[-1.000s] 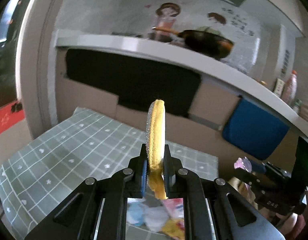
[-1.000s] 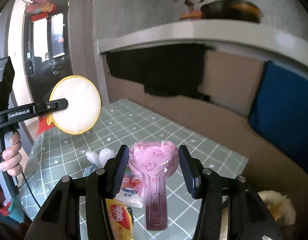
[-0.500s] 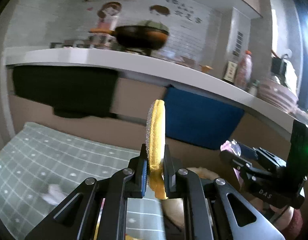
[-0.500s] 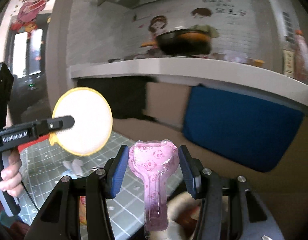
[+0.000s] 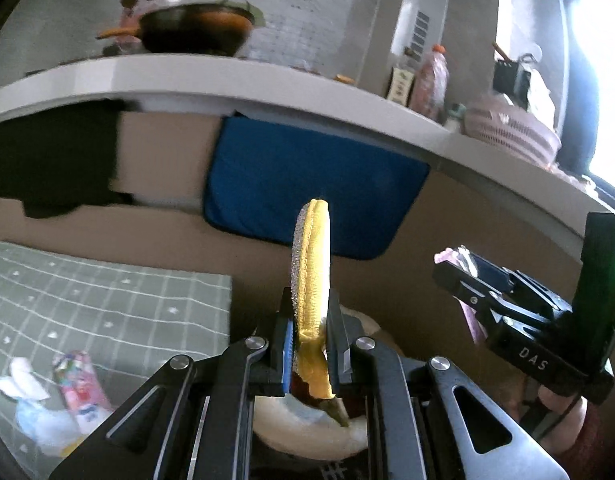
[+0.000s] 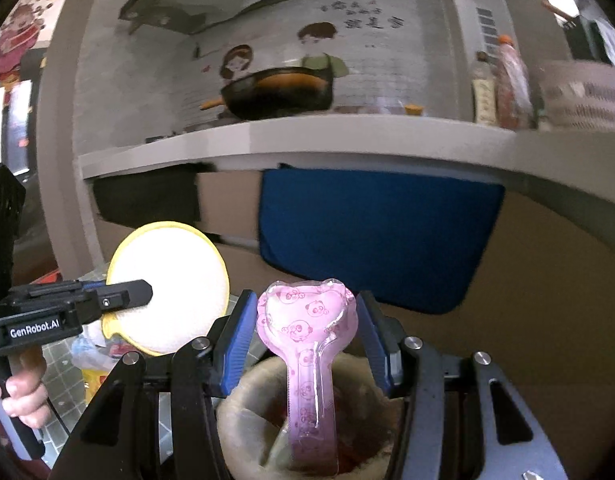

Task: Collect trash
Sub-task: 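Carry the yellow sponge and pink spoon over the bin and release both, then move both grippers back over the table toward the remaining trash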

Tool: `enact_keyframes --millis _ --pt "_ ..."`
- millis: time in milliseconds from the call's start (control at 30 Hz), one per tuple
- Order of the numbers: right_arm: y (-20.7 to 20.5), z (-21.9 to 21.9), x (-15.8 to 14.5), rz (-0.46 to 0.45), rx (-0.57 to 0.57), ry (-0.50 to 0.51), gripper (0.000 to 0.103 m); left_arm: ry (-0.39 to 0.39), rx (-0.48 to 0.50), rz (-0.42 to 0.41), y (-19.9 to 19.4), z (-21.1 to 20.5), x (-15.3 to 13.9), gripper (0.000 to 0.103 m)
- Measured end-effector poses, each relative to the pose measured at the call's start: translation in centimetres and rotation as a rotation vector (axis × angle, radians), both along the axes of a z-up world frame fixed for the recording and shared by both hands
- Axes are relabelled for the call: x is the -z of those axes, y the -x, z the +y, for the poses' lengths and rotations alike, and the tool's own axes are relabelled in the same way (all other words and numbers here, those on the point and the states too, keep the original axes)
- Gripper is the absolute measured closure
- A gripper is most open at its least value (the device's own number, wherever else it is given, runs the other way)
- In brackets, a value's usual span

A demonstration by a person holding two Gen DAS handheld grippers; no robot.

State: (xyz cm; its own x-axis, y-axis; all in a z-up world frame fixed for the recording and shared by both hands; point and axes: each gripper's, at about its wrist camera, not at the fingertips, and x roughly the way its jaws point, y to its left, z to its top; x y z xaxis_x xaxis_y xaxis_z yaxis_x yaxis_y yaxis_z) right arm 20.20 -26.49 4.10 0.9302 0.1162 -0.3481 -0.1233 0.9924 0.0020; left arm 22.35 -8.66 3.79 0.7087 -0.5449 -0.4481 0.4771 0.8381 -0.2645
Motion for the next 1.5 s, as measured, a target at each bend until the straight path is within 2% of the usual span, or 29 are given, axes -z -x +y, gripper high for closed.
enact_keyframes --millis 267,500,633,733,767,800,833,900,1033,1200,1333,1433,1500 --pt "-1.6 -2.0 2.8 0.053 0.025 -0.035 0.055 -0.038 0.062 0.139 -3.0 -3.2 4.9 0.089" --pt "-3.1 -4.6 4.7 0.092 0.083 -0.09 0.055 -0.077 0.122 0.369 -7.4 -6.5 11.8 0.089" --pt "-4.1 -5.5 6.4 0.133 0.103 -0.106 0.055 -0.182 0.142 0.388 -7.9 -9.1 15.0 0.089" --pt "-4.8 -5.8 7.7 0.169 0.104 -0.111 0.055 -0.155 0.164 0.416 -7.9 -9.0 16.2 0.089" --pt "-5.1 -5.8 8.0 0.179 0.103 -0.111 0.055 -0.137 0.167 0.422 -7.8 -8.7 16.2 0.087" --pt "-5.3 -5.8 8.4 0.19 0.101 -0.111 0.055 -0.113 0.171 0.427 -7.8 -8.2 16.2 0.081" --pt "-5.5 -5.7 8.8 0.198 0.099 -0.115 0.055 -0.09 0.175 0.433 -7.8 -7.6 15.9 0.067" --pt "-5.9 -5.5 9.5 0.217 0.087 -0.128 0.055 -0.045 0.164 0.435 -7.8 -6.0 15.2 0.051" --pt "-6.9 -4.3 10.9 0.251 0.054 -0.138 0.055 0.002 0.127 0.431 -7.5 -2.8 13.5 0.049" --pt "-8.8 -2.3 12.9 0.302 0.019 -0.126 0.055 0.011 0.031 0.356 -5.8 1.4 11.1 0.049" --pt "-10.3 -1.2 15.2 0.39 0.007 -0.113 0.055 0.052 -0.057 0.312 -4.3 5.2 9.8 0.049" --pt "-10.9 -0.8 17.1 0.466 0.012 -0.096 0.055 0.057 -0.136 0.254 -3.0 8.1 8.6 0.049" --pt "-11.0 -0.8 17.3 0.486 0.013 -0.092 0.055 0.054 -0.172 0.222 -2.4 9.8 8.3 0.049"
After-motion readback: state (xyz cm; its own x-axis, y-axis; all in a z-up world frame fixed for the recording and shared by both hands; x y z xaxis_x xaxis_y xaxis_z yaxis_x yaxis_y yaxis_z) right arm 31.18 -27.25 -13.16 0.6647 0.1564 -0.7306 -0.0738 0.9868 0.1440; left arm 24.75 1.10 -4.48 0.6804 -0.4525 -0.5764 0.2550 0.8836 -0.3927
